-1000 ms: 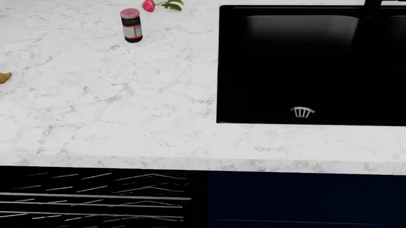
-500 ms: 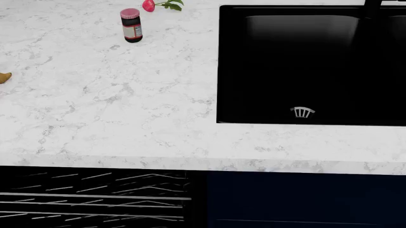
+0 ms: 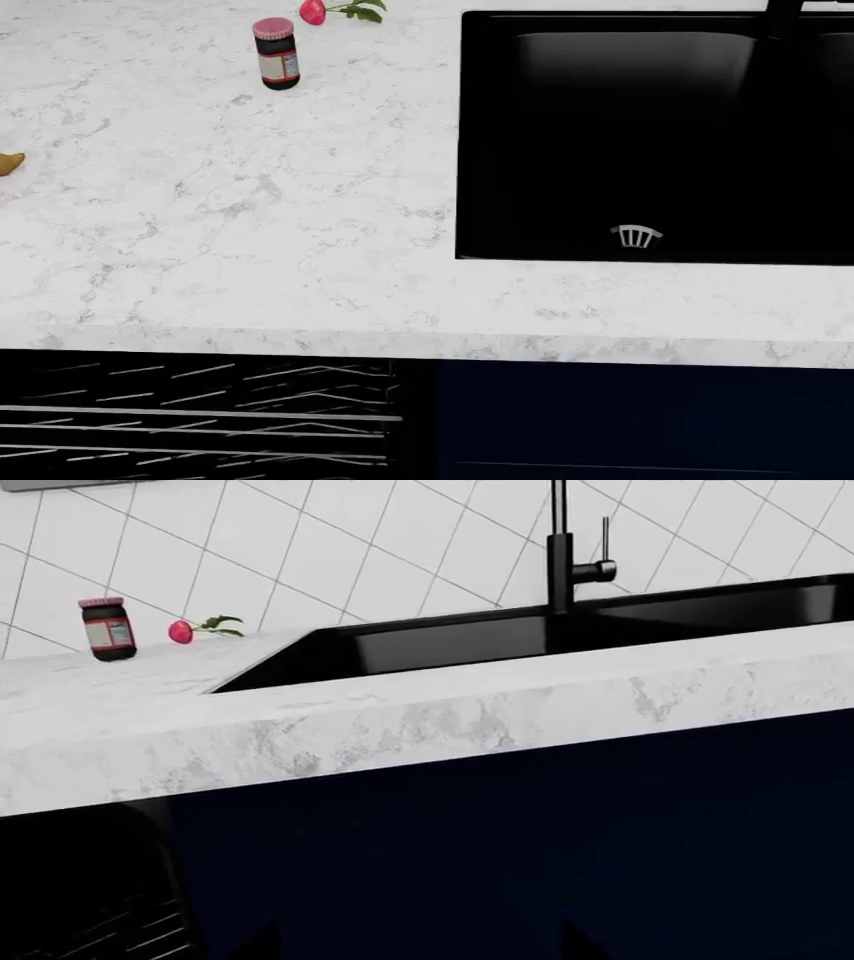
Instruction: Open the dishwasher door
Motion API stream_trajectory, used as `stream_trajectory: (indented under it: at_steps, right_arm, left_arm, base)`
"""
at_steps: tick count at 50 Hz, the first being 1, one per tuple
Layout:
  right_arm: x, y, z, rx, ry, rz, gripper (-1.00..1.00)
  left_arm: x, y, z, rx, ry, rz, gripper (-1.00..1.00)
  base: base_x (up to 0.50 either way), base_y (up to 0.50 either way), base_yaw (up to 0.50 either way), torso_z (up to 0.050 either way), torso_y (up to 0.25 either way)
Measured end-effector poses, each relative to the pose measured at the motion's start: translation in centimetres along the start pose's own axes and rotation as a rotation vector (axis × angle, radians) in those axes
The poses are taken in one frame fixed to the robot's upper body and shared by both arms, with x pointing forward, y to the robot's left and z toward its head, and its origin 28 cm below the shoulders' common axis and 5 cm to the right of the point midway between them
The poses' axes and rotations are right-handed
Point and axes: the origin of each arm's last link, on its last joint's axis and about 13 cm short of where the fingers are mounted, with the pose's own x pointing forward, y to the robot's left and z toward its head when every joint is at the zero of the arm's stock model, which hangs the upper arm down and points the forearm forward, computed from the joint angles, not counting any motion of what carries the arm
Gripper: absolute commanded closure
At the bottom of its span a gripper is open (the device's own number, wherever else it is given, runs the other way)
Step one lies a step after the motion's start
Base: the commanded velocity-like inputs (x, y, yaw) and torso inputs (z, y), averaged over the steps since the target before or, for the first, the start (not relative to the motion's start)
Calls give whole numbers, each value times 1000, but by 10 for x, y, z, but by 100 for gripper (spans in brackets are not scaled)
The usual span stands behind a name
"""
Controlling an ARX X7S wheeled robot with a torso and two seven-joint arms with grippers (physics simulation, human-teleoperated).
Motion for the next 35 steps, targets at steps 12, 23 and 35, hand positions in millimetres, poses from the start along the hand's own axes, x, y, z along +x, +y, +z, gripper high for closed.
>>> stream_trajectory:
  at_steps: [12, 23, 35]
  right_arm:
    - [0, 1, 1, -2, -1, 4, -100]
    - [0, 3, 0, -2, 0, 9, -100]
    - [1, 5, -1, -1, 1, 16, -100]
  left_arm:
    - [-1, -13, -3, 54, -11, 41, 100]
    - [-3, -31, -7, 101, -20, 94, 100]
    - [-17, -78, -8, 24, -19, 156, 100]
  base:
    - [4, -2, -4, -3, 0]
    - [5, -4, -5, -5, 0]
    - [3, -3, -4, -3, 0]
